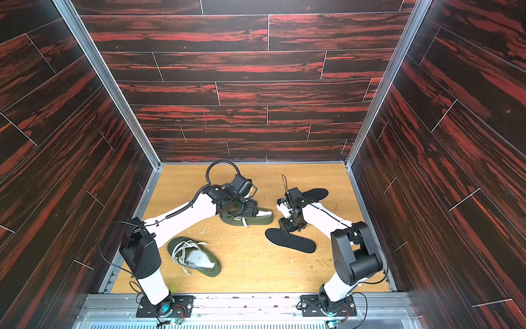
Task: Insert the insole into the shoe
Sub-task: Pick up the insole from the center of the board.
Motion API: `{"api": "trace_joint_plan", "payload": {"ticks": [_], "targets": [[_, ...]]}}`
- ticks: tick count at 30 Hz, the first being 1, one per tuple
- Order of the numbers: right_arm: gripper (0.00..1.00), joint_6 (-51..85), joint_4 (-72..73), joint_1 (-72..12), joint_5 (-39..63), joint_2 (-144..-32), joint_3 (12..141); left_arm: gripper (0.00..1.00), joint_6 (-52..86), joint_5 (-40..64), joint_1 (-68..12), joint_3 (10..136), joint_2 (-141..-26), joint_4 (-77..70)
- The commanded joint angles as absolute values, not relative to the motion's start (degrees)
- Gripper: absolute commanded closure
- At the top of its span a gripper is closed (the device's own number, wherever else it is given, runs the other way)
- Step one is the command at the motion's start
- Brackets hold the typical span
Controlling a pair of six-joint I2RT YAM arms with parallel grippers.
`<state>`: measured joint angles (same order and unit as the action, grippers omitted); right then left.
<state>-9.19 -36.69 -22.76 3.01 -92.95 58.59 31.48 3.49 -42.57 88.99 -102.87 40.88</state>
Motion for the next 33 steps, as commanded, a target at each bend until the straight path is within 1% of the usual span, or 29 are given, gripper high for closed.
{"api": "trace_joint_plan", "payload": {"ticks": [1, 7, 13, 16, 18, 19, 24, 28, 29, 33], "targets": [[0.44, -17.72, -36.61, -21.42, 7.13, -93.59, 57.70, 0.31, 30.91, 3.83, -42.27, 90.24, -102.42, 42.98], [0.47, -19.17, -33.79, -20.57, 4.71, -97.51, 56.04, 0.31, 30.70, 3.08, -42.23, 91.32, -102.55, 43.86], [0.54, -17.29, -31.22, -20.81, 7.64, -99.24, 54.12, 0.31, 30.59, 2.73, -41.99, 91.99, -103.45, 44.56], [0.63, -17.22, -30.58, -21.61, 5.88, -100.58, 53.40, 0.31, 30.52, 2.68, -41.83, 92.84, -104.00, 44.69], [0.72, -16.54, -30.44, -21.81, 4.69, -100.89, 53.44, 0.31, 30.25, 2.47, -41.64, 93.74, -104.41, 45.17], [0.74, -16.40, -30.28, -21.91, 4.72, -100.68, 53.42, 0.31, 30.08, 2.28, -41.58, 94.07, -104.58, 45.33], [0.87, -15.73, -28.59, -22.23, 4.15, -97.48, 51.95, 0.31, 29.36, 1.08, -41.54, 94.49, -104.55, 46.22], [0.98, -15.82, -28.66, -22.59, 6.63, -93.70, 52.11, 0.31, 29.27, 0.62, -41.48, 93.98, -104.23, 46.42], [1.00, -16.03, -28.82, -22.65, 7.16, -92.82, 52.12, 0.31, 29.27, 0.46, -41.40, 93.83, -103.97, 46.48], [1.00, -16.77, -31.11, -22.68, 6.91, -90.41, 53.05, 0.31, 29.27, 0.02, -41.15, 93.66, -103.54, 46.54]]}}
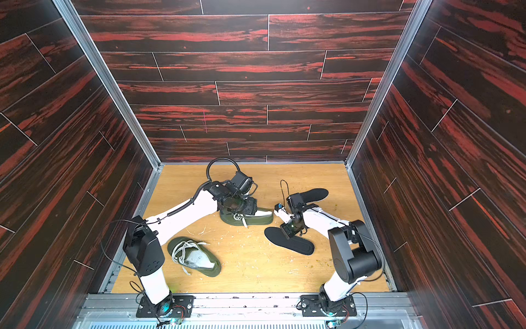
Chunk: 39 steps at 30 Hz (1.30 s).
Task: Insert the insole into the shoe
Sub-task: Pick up the insole from the center of the board.
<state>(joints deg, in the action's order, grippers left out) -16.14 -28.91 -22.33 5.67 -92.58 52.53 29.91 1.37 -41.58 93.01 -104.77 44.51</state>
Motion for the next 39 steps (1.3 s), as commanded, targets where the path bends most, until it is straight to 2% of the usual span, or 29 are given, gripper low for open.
{"api": "trace_joint_plan", "payload": {"ticks": [1, 10, 14, 21, 28, 39], "targets": [[1.00, -17.07, -31.97, -22.68, 6.57, -89.73, 53.40, 0.31, 29.27, -0.12, -41.09, 93.82, -103.51, 46.70], [1.00, -19.33, -37.57, -25.43, 8.06, -83.26, 54.60, 0.26, 27.23, 3.23, -40.43, 97.24, -102.75, 47.02], [1.00, -18.97, -37.59, -26.10, 7.69, -81.04, 55.19, 0.25, 21.52, 11.23, -40.43, 97.17, -102.43, 47.09], [1.00, -19.60, -36.95, -26.10, 11.91, -77.57, 58.10, 0.23, 12.57, 15.20, -39.34, 91.96, -98.79, 48.30], [1.00, -18.05, -32.27, -26.40, 18.74, -77.61, 62.03, 0.23, 9.53, 16.18, -36.45, 88.91, -96.26, 48.38], [1.00, -16.66, -25.28, -28.30, 26.01, -79.44, 64.40, 0.25, 5.30, 24.97, -33.41, 87.48, -95.46, 48.25]]}}
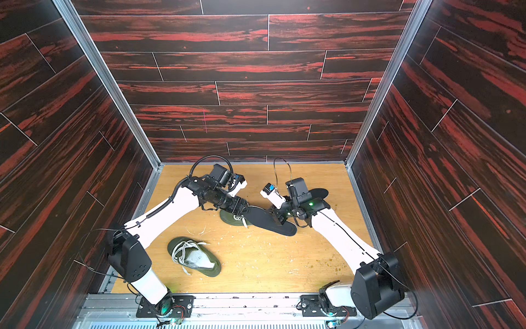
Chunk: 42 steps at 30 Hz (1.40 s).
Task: Insert the insole into the shoe
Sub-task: Pick up the insole from the center of the board.
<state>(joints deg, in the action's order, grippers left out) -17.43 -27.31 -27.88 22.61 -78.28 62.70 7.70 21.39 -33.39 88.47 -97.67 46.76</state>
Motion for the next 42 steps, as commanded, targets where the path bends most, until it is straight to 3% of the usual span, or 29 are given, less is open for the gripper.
{"api": "trace_joint_plan", "payload": {"ticks": [1, 4, 14, 17, 22, 23, 27, 30, 31, 32, 37, 42], "targets": [[1.00, -16.70, -25.08, -28.39, 26.25, -79.69, 64.66, 0.26, 5.18, 25.88, -33.24, 87.48, -95.41, 48.21], [1.00, -16.60, -24.44, -28.48, 27.18, -80.15, 65.22, 0.32, 4.68, 27.84, -32.89, 87.35, -95.01, 47.79], [1.00, -16.71, -24.24, -28.74, 27.85, -82.26, 66.11, 0.69, 3.09, 33.19, -31.73, 85.40, -93.15, 45.83], [1.00, -16.27, -23.75, -28.74, 28.55, -82.63, 66.20, 0.74, 3.18, 34.15, -31.43, 84.40, -92.77, 44.92], [0.98, -15.91, -23.77, -28.74, 28.18, -83.15, 66.62, 0.96, 3.14, 35.11, -31.38, 84.37, -92.74, 44.70], [0.94, -15.74, -23.62, -28.72, 27.94, -83.08, 66.49, 0.96, 3.45, 35.52, -31.37, 84.31, -92.60, 44.56], [0.61, -16.06, -21.34, -28.74, 22.99, -82.22, 64.53, 1.00, 3.68, 37.41, -31.29, 83.66, -91.62, 44.38], [0.42, -16.36, -15.62, -28.29, 18.21, -81.02, 61.79, 1.00, 4.72, 38.39, -31.29, 82.68, -90.63, 43.89], [0.31, -16.59, -13.68, -27.99, 17.84, -81.00, 61.30, 1.00, 5.53, 38.49, -31.29, 82.36, -90.55, 43.42], [0.04, -16.66, -11.45, -27.82, 16.67, -81.42, 61.29, 1.00, 6.71, 38.18, -31.29, 82.18, -90.44, 42.78], [0.02, -16.45, -5.16, -27.49, 15.34, -83.57, 61.46, 1.00, 12.09, 38.48, -31.29, 84.65, -90.92, 42.62], [0.02, -14.72, 4.94, -28.85, 18.32, -76.30, 51.93, 1.00, 16.77, 36.81, -30.87, 87.52, -92.55, 43.54]]}}
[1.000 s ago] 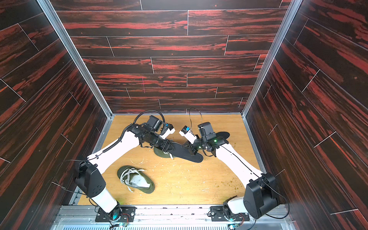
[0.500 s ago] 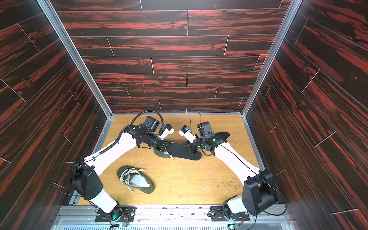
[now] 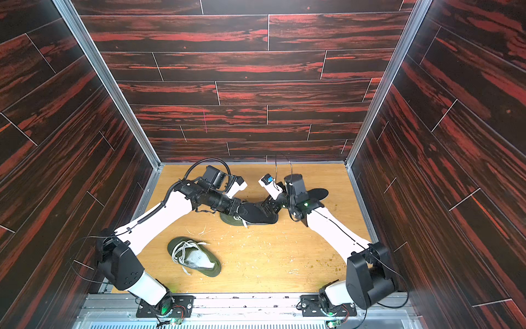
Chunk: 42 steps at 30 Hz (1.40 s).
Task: Insert the insole into the shoe
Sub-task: Pick up the insole from the center of the board.
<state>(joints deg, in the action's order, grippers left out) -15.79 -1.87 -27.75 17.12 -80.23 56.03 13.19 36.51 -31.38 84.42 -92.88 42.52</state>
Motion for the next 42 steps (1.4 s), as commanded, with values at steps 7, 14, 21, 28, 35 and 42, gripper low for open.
{"api": "trace_joint_plan", "payload": {"ticks": [7, 14, 21, 28, 35, 42], "targets": [[0.02, -18.13, 16.08, -38.88, -0.01, -70.65, 39.01, 1.00, 17.64, 43.03, -30.59, 92.97, -97.56, 47.29], [0.02, -23.21, 27.96, -43.72, -15.99, -74.12, 35.97, 1.00, 14.28, 43.91, -30.74, 91.86, -96.20, 48.51], [0.02, -25.82, 23.43, -43.73, -12.06, -73.13, 37.81, 1.00, 5.39, 39.96, -30.94, 90.19, -93.51, 52.85], [0.02, -26.16, 11.02, -42.84, -2.01, -73.65, 43.44, 1.00, -4.19, 38.31, -30.94, 90.51, -92.90, 55.16], [0.02, -24.61, 6.00, -40.68, 5.71, -73.43, 46.58, 1.00, -11.01, 40.80, -30.86, 92.61, -94.42, 56.91], [0.02, -24.27, 2.19, -39.71, 10.47, -72.80, 47.38, 1.00, -10.52, 41.23, -30.65, 92.81, -93.60, 52.12]]}}
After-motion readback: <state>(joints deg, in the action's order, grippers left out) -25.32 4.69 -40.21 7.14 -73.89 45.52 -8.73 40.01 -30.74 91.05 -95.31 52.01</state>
